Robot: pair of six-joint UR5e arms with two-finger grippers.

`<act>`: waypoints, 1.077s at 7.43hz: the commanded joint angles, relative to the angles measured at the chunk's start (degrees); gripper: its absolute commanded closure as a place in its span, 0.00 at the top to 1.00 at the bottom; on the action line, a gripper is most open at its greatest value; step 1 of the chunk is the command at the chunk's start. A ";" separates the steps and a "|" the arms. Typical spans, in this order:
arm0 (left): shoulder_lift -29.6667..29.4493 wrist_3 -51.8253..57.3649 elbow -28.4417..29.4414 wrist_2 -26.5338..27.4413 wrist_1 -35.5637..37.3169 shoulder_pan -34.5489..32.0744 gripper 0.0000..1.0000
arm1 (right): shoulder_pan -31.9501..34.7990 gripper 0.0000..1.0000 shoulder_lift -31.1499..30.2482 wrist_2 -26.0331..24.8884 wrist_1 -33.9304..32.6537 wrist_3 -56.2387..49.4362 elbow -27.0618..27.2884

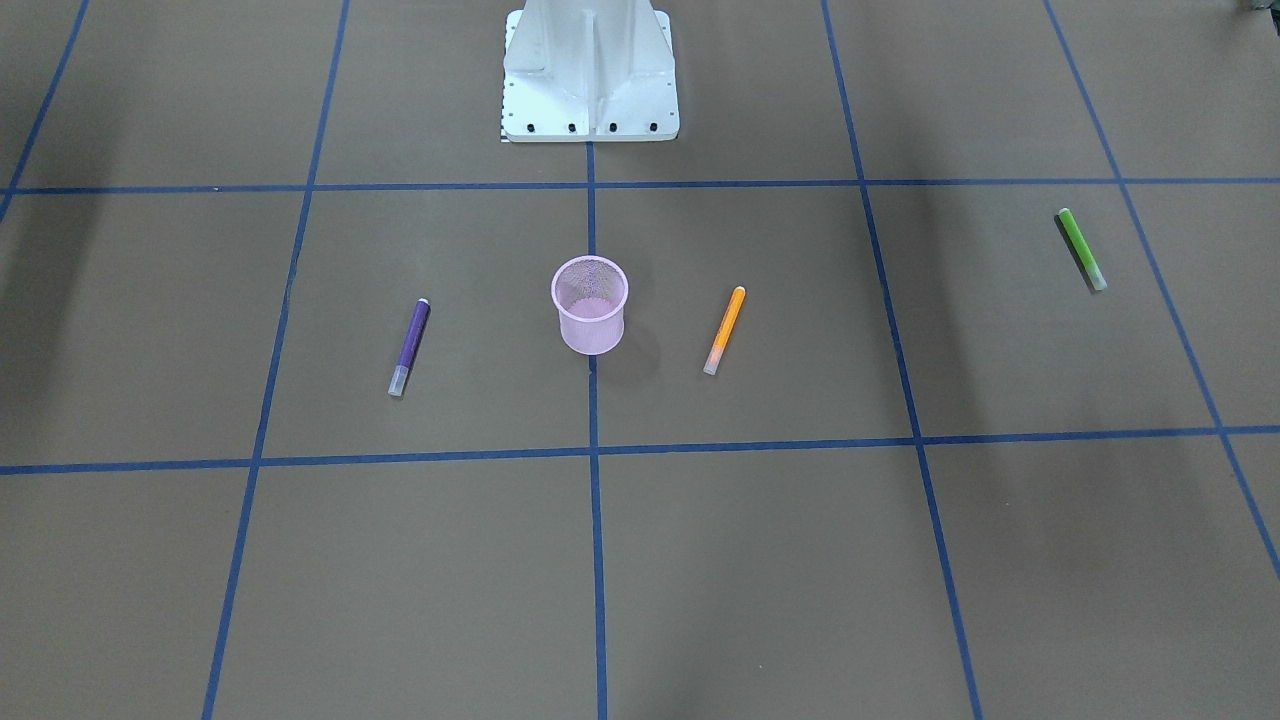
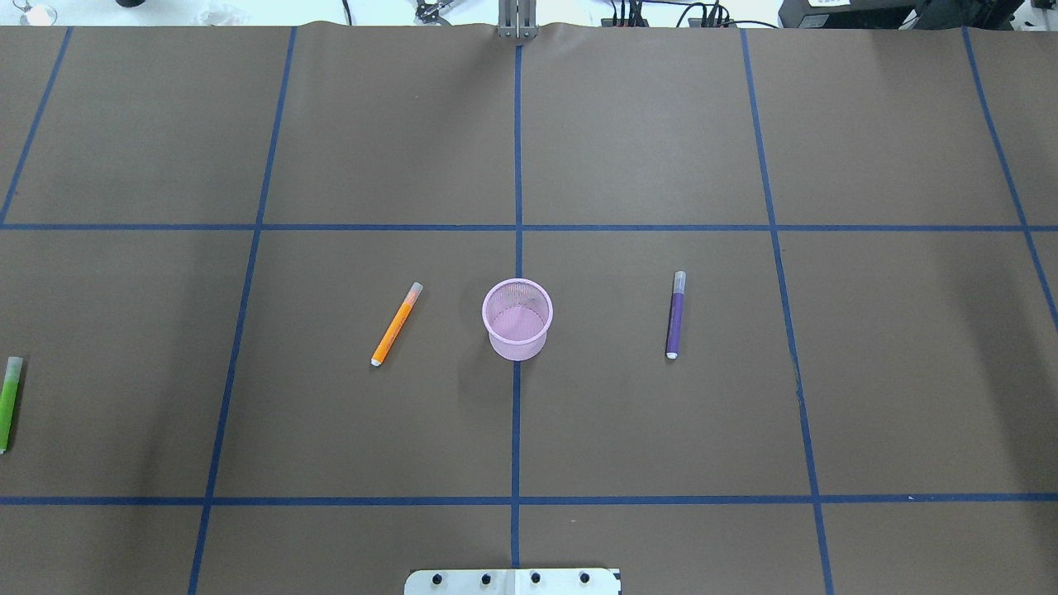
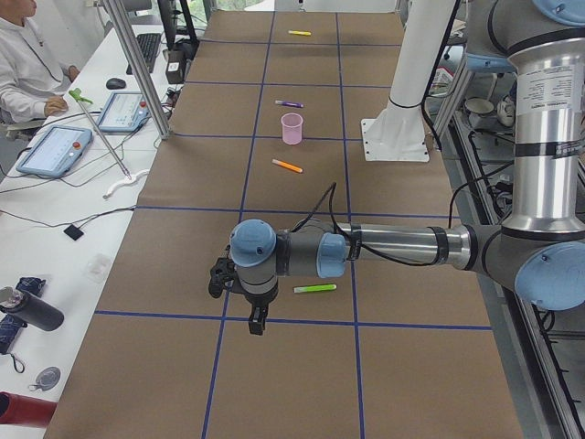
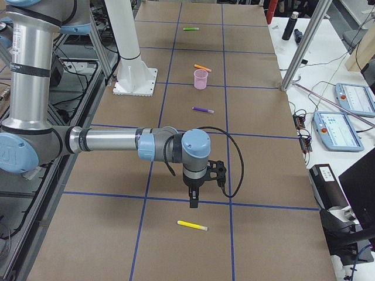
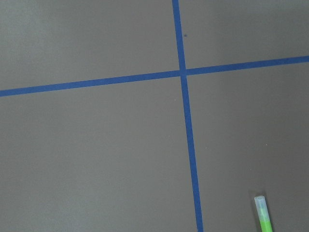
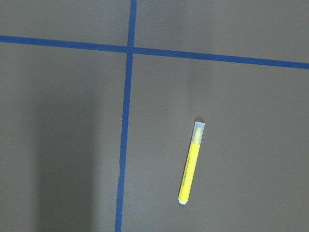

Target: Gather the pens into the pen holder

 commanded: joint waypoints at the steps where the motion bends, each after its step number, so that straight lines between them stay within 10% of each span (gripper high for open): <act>1: 0.66 0.01 -0.09 -0.13 -2.96 0.00 1.00 | 0.00 1.00 0.17 0.06 0.02 -0.22 0.20; 5: -0.29 -0.78 -1.49 0.13 -4.31 0.00 1.00 | 0.00 1.00 1.14 -0.38 2.11 0.13 5.64; 8: -4.50 -0.61 -3.25 -0.13 -4.74 0.00 1.00 | 0.00 1.00 1.58 0.06 8.63 0.31 -0.13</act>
